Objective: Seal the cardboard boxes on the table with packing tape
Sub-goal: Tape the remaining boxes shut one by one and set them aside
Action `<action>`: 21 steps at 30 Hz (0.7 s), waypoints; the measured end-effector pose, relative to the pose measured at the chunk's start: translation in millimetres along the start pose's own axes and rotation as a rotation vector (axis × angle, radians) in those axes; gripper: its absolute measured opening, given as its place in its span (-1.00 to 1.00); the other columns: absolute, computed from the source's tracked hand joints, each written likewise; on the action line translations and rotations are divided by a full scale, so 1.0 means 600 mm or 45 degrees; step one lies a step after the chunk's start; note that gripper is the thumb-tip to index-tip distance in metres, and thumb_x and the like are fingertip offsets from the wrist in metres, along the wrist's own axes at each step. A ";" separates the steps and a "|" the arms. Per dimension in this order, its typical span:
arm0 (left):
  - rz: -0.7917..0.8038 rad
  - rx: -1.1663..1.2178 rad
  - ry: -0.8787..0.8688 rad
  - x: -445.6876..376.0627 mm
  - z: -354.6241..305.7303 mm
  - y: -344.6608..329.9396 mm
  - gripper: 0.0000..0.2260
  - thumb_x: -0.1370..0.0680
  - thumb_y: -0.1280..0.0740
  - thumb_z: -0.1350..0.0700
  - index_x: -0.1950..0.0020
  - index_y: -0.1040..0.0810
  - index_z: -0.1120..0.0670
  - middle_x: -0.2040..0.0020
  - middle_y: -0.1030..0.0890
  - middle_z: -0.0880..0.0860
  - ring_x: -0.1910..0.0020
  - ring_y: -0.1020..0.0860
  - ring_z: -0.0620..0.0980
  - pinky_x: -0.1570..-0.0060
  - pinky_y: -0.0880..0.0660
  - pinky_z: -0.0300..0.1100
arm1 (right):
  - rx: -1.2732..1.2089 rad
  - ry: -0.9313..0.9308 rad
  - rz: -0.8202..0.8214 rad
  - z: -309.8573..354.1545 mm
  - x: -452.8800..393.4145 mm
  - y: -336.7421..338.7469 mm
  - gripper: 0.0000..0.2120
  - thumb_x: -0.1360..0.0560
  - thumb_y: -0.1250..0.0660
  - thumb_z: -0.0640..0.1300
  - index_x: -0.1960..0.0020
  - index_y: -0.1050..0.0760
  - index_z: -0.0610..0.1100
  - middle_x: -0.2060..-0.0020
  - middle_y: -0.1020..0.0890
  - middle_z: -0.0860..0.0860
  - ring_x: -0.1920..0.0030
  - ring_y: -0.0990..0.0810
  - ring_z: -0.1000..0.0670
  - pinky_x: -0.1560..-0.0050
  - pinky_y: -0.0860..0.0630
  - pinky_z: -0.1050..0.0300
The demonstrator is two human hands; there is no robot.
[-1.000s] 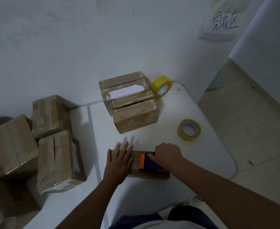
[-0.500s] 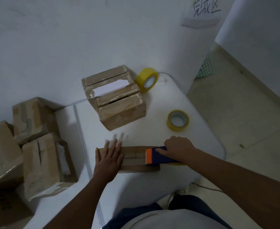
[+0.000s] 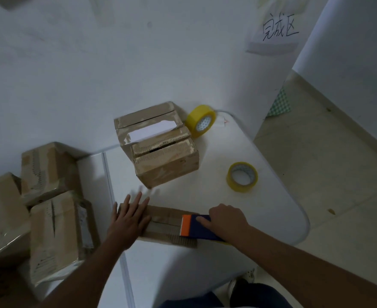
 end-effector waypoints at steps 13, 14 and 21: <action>0.026 0.069 0.028 0.005 -0.103 -0.030 -0.30 -0.55 0.37 -0.32 -0.62 0.21 -0.01 -0.62 0.25 0.09 -0.56 0.30 0.26 -0.44 0.19 0.40 | -0.106 -0.034 0.011 -0.006 0.000 -0.016 -0.47 -0.57 -0.02 0.33 0.33 -0.27 -0.06 0.38 -0.35 0.02 0.27 -0.45 -0.04 0.25 -0.36 0.11; 0.046 0.046 0.016 0.004 -0.103 -0.031 -0.27 -0.53 0.40 -0.34 -0.62 0.20 0.00 -0.61 0.26 0.10 -0.55 0.31 0.27 -0.43 0.19 0.42 | -0.149 -0.033 0.023 -0.012 0.004 -0.022 -0.49 -0.57 -0.02 0.33 0.33 -0.25 -0.04 0.38 -0.35 0.03 0.27 -0.44 -0.03 0.25 -0.35 0.11; 0.006 0.044 0.028 0.002 -0.102 -0.035 -0.34 -0.60 0.17 -0.25 -0.63 0.17 0.04 -0.62 0.23 0.12 -0.56 0.22 0.31 -0.43 0.12 0.42 | -0.235 -0.059 -0.040 -0.101 0.034 -0.064 -0.49 -0.54 -0.04 0.36 0.31 -0.30 -0.05 0.40 -0.40 0.03 0.39 -0.41 0.05 0.43 -0.23 0.20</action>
Point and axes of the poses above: each hand's wrist, its own x-axis away from the middle knuckle, its own y-axis out of the back of the hand, z = x × y, the point moved 1 cm from there along -x, towards the middle knuckle
